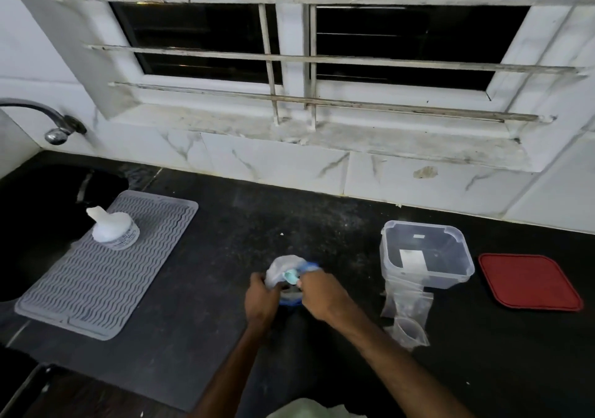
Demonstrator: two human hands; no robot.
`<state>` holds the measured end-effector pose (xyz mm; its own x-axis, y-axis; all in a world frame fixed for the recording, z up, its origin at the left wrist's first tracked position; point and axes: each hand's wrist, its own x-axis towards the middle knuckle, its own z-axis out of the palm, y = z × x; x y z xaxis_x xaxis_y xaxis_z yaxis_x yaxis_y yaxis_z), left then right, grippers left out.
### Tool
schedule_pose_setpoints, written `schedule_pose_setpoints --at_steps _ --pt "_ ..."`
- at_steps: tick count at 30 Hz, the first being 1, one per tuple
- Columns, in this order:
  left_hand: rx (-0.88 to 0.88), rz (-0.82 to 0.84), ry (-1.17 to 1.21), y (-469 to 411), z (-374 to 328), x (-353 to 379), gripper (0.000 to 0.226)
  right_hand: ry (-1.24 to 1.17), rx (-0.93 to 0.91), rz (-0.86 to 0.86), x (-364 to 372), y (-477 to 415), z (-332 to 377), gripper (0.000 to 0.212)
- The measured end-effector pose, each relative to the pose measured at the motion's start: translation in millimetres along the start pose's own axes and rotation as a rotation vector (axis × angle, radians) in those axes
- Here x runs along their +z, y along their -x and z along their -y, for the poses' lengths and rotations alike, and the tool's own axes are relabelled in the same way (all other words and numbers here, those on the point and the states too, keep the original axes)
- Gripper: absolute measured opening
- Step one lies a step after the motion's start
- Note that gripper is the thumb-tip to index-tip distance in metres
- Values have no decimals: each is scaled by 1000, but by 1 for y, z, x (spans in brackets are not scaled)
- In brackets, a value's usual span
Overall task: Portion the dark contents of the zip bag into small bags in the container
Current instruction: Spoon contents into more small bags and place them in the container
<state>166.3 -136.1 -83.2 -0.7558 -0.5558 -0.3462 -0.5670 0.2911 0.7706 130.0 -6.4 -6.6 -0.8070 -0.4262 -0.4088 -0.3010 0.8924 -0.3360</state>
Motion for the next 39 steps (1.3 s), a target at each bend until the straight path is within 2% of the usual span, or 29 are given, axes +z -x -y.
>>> schedule_pose_setpoints --at_steps 4,9,12,16,19,22,27,30,33,39 --pt "28 36 71 -2 -8 -10 27 129 60 15 1 -13 13 42" --pt "6 -43 26 -9 -3 -16 33 241 -25 141 -5 -12 10 35" --pt "-20 -30 -87 -11 -2 -10 25 231 -27 104 -2 -14 14 33" --pt "-129 28 -219 -18 -4 -10 25 208 32 13 5 -16 12 32" --pt "38 82 -184 -18 -1 -15 20 284 47 -45 4 -16 -4 29" --pt "116 87 -137 -20 -2 -18 18 326 -20 -44 5 -17 -10 28" --pt "178 59 -107 -22 -11 -16 5 290 -115 -65 8 -23 -5 27" --pt "200 61 -70 -20 -17 -20 11 300 -135 -7 14 -23 -7 30" --pt "177 72 -104 -18 -17 -21 16 410 -175 41 14 -16 -11 29" --pt "244 20 -52 -4 -19 -17 11 338 -199 -63 11 -16 -5 29"
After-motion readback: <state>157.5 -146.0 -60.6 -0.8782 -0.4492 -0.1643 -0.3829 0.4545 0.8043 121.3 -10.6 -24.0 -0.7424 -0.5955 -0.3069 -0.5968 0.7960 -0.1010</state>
